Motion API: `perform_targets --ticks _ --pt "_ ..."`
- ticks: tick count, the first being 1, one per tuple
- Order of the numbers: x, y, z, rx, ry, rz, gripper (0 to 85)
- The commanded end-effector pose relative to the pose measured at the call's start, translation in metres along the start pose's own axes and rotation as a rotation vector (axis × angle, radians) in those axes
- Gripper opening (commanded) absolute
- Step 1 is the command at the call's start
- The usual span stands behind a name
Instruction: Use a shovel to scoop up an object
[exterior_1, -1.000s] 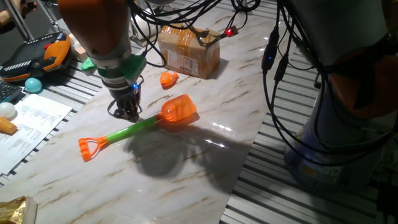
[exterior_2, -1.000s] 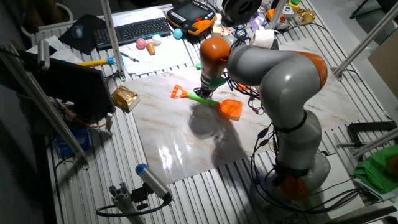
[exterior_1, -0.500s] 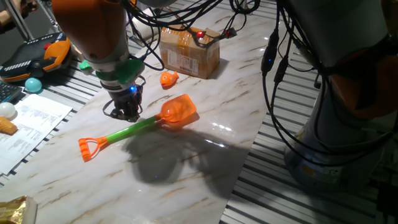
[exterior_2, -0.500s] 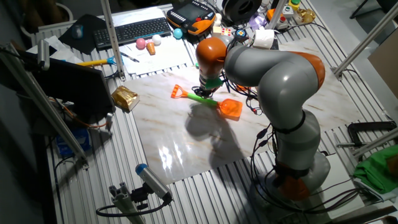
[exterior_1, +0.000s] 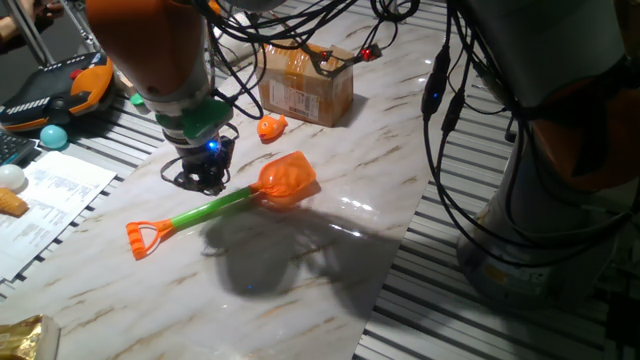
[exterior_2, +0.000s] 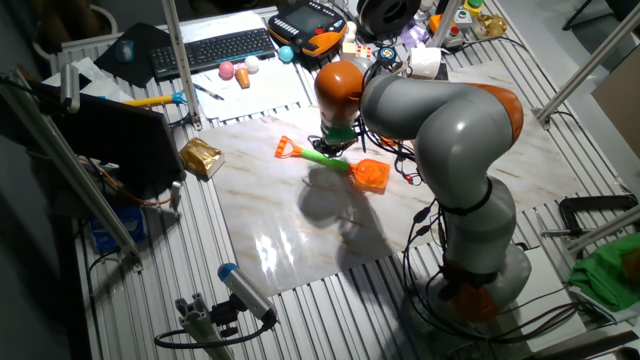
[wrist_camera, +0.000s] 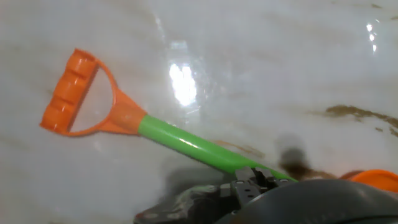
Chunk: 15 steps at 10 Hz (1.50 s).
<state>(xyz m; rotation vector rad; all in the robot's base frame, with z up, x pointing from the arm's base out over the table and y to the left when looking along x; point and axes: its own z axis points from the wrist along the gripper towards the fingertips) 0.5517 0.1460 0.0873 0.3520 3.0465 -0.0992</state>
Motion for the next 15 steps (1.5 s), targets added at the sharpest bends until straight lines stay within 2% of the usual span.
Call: perform_targets --ticks 1,3,5,6,7,10,11,13,15 --pt "0.0003 -0.0005 -0.0018 0.074 0.044 0.895 0.7" --pt "0.0012 -0.0014 -0.0037 0.081 0.061 0.897 0.7" --pt "0.0008 -0.001 -0.0026 0.073 0.041 0.969 0.7" --pt "0.0008 -0.0009 -0.0026 0.064 0.026 1.031 0.7" --pt "0.0007 -0.0006 -0.0024 0.069 0.027 1.106 0.7" --pt "0.0007 -0.0005 0.0002 0.111 0.034 1.328 0.7" --pt "0.0009 -0.0004 0.0 0.141 0.034 1.402 0.7" --pt "0.0011 -0.0011 0.0008 0.133 0.031 1.564 0.7" --pt "0.0013 -0.0006 0.002 0.146 0.028 1.705 0.7"
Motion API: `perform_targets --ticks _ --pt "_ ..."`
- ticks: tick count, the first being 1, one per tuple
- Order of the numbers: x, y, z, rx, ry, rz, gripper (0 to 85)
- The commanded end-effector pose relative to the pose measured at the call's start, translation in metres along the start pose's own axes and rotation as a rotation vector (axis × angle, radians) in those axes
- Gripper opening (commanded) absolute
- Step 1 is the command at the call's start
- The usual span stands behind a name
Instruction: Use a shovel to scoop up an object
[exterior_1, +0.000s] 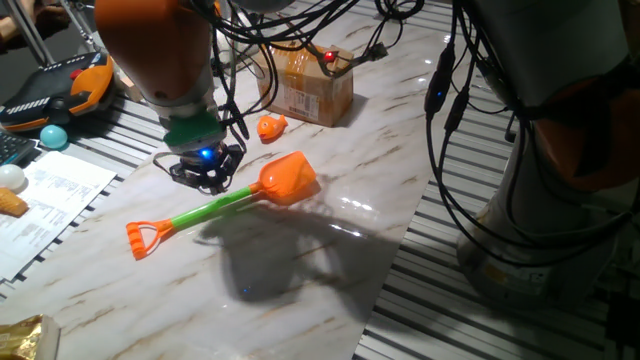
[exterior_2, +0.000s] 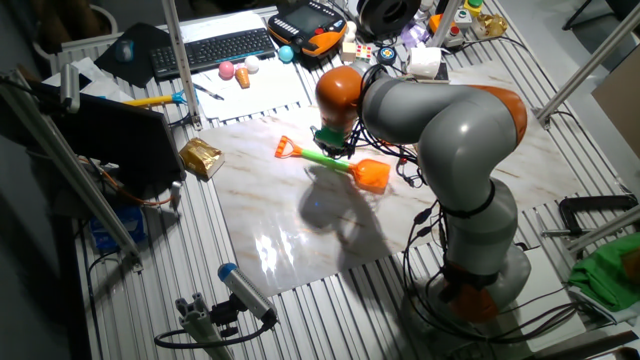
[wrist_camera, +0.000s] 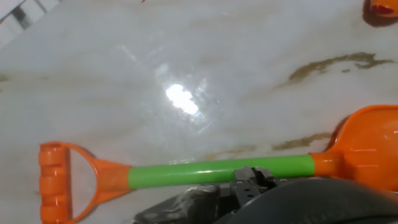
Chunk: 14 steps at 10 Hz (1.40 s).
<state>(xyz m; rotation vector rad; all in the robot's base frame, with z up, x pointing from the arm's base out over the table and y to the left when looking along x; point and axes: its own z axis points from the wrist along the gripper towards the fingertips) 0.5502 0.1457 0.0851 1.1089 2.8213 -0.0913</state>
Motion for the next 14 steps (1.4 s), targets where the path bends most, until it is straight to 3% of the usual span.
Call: perform_targets --ticks 1,4,8,12,14 --pt "-0.0001 -0.0004 0.0003 0.147 0.016 1.248 0.7" --pt "0.0005 -0.0018 0.0004 0.15 0.008 1.361 0.7" --pt "0.0012 -0.0029 0.001 0.116 0.01 1.473 0.7" --pt "0.0015 -0.0036 -0.0007 0.079 -0.024 1.574 0.7" --pt "0.0016 -0.0036 -0.0003 0.086 -0.018 1.571 0.7"
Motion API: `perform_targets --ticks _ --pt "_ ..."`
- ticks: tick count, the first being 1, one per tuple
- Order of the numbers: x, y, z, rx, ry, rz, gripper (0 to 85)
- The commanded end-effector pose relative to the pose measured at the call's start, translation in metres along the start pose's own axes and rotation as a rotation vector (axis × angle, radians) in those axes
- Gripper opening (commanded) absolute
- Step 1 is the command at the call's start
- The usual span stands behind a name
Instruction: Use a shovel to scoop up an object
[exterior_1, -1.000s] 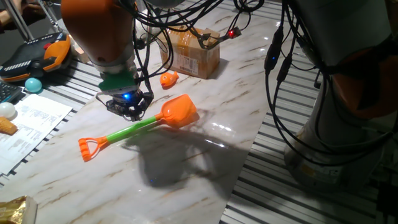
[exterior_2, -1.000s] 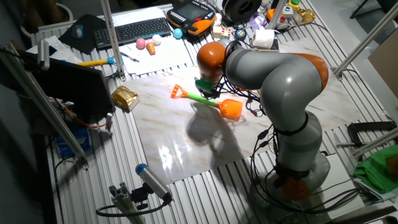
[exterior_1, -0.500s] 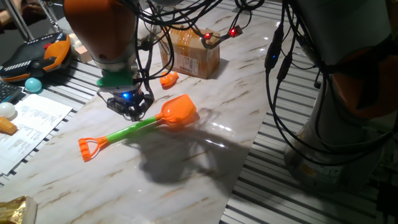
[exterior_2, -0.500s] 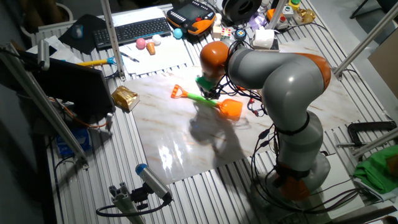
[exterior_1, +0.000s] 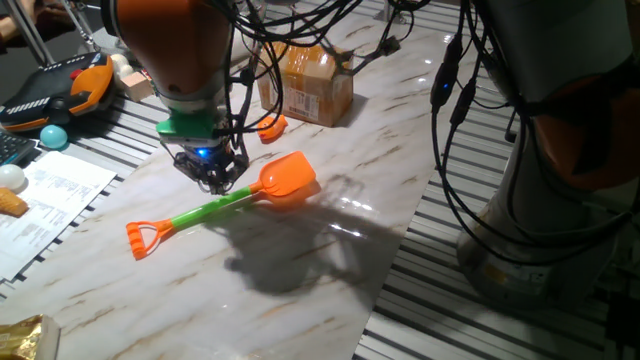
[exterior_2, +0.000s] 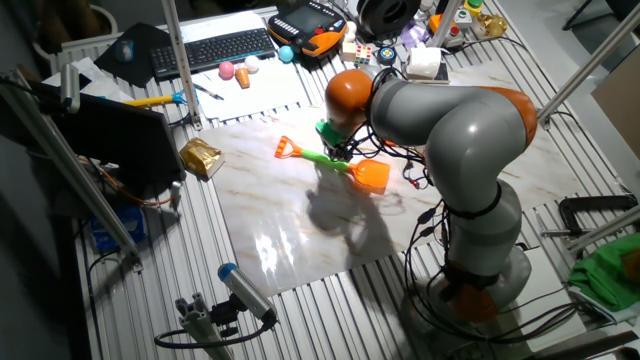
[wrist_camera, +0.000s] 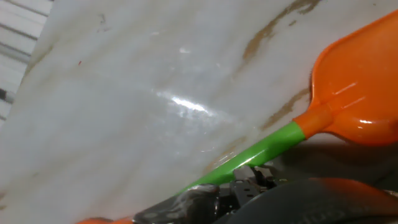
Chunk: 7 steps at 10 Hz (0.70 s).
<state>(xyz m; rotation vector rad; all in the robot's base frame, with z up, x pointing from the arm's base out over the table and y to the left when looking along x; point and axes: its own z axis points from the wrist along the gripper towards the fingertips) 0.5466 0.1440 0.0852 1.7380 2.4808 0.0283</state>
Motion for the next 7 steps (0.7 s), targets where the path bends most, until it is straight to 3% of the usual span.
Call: perform_targets --ticks 1,5,7 --pt "0.0 -0.0002 0.0002 0.092 -0.085 1.105 0.7" --pt "-0.0001 -0.0007 -0.0007 0.083 -0.099 1.204 0.7" --pt "-0.0003 -0.0018 -0.0023 0.095 -0.186 1.243 0.7"
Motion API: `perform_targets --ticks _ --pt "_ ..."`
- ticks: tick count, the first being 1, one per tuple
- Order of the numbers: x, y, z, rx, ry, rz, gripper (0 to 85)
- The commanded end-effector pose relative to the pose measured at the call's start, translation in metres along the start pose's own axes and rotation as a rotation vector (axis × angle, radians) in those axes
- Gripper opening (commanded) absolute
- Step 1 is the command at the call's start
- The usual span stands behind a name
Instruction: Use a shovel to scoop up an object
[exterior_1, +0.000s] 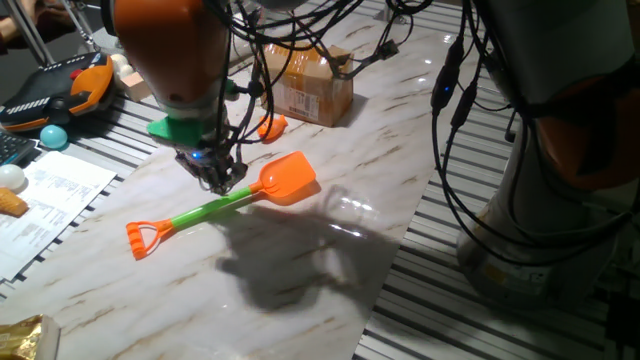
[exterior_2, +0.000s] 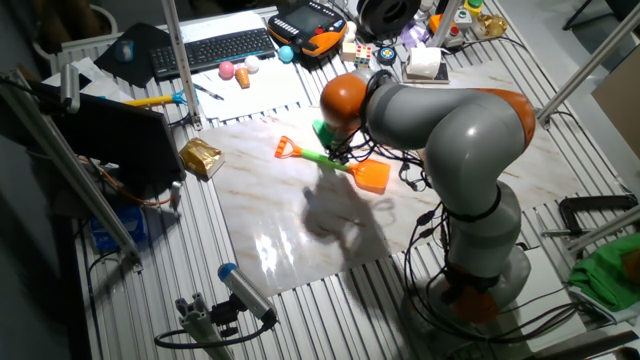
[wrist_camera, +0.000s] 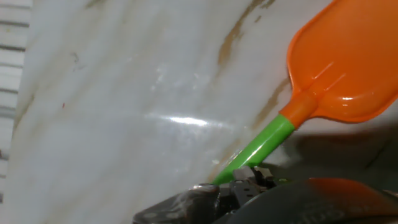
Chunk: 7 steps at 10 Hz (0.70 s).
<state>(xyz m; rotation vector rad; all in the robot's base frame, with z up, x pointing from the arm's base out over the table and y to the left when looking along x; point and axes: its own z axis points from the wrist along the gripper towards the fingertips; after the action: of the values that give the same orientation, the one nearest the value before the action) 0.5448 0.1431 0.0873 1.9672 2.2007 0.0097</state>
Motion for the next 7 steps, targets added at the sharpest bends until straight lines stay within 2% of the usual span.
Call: perform_targets --ticks 1,5,7 --pt "0.0 -0.0006 -0.0011 0.131 -0.147 1.055 0.7" --pt "-0.0004 -0.0017 0.0012 0.141 -0.156 1.071 0.7" --pt "-0.0011 -0.0024 0.0034 0.168 -0.172 1.104 0.7"
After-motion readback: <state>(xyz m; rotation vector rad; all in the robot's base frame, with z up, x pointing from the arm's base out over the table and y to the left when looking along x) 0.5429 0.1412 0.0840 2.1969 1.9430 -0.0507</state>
